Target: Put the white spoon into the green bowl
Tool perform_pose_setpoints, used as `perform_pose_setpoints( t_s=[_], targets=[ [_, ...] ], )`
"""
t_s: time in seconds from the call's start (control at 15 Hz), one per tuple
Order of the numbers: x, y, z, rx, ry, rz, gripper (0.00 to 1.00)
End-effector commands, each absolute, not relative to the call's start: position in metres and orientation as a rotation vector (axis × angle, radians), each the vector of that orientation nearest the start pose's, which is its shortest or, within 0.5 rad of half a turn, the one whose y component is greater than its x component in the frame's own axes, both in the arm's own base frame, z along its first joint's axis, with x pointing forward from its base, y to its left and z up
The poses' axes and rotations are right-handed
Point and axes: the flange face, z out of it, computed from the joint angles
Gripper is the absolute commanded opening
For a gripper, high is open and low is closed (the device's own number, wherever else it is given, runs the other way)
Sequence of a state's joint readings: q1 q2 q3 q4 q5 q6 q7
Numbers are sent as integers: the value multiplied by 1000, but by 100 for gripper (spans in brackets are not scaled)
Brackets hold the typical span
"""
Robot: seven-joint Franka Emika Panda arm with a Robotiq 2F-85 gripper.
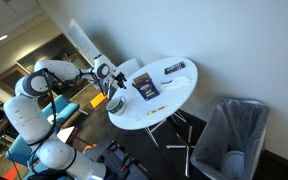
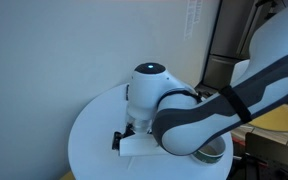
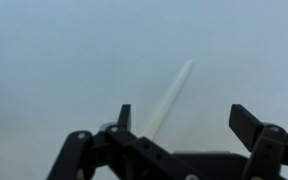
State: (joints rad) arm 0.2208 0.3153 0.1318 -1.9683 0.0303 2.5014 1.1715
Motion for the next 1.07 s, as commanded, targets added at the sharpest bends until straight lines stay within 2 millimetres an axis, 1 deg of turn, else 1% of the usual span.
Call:
perform_pose_setpoints(
  t_s=[0.0,0.33,0.6,1.0],
  targets=[
    [605,230,333,-2632,1317,-238,100],
    [606,237,328,-2641,1516,-258,100],
    [609,241,326,-2629,1566,-253,100],
    [612,238,318,-2642,1637,-196,100]
  ],
)
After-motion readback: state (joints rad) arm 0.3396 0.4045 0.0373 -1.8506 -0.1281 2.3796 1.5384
